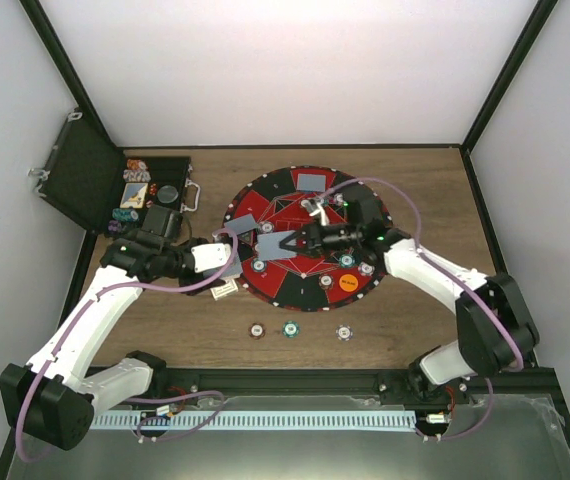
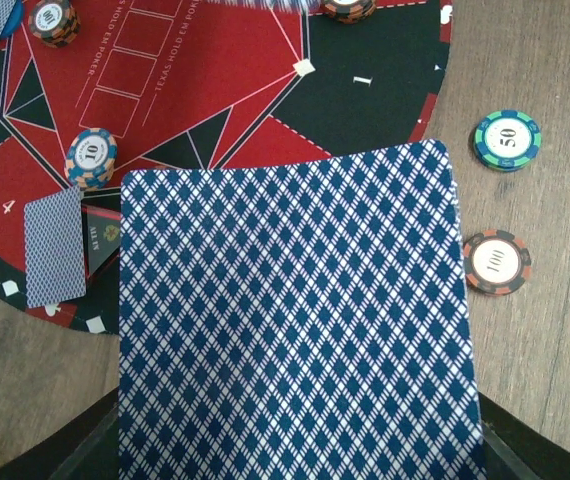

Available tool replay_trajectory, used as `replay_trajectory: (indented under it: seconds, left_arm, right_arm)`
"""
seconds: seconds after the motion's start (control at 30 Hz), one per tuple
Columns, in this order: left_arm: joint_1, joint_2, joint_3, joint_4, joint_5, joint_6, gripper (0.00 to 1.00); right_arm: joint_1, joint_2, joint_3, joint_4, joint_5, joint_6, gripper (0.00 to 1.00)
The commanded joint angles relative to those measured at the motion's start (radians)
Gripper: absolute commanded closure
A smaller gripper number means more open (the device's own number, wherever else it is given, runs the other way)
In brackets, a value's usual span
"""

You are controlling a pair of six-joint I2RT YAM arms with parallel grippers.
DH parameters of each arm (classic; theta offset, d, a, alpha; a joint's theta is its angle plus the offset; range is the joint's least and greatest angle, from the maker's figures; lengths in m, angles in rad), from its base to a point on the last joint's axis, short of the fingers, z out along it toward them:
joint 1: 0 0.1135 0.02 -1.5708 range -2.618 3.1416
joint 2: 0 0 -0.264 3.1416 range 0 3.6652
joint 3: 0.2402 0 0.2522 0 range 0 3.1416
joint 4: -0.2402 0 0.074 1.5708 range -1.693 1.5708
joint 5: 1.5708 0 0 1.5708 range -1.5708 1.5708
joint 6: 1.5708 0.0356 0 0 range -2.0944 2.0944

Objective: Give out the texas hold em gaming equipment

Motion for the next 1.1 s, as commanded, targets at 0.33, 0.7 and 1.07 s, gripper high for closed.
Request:
replay_trajectory:
  seconds: [0.33,0.7,1.07]
  left_arm:
    - [0.003,-0.009,0.008,0.007,0.016,0.015,0.95]
    - [0.003,-0.007,0.006,0.006,0.019,0.019,0.95]
    - [0.004,-0.011,0.008,0.005,0.025,0.019,0.95]
  right_arm:
    - [-0.406,-0.074,-0.246,-0.303,0.125,-0.348,0.99]
    - [-0.435,-0.023,-0.252,-0.364,0.280,-0.417,0.99]
    - [-0.434,-0.028,-0.242,-0.460,0.434,-0.442,0.87]
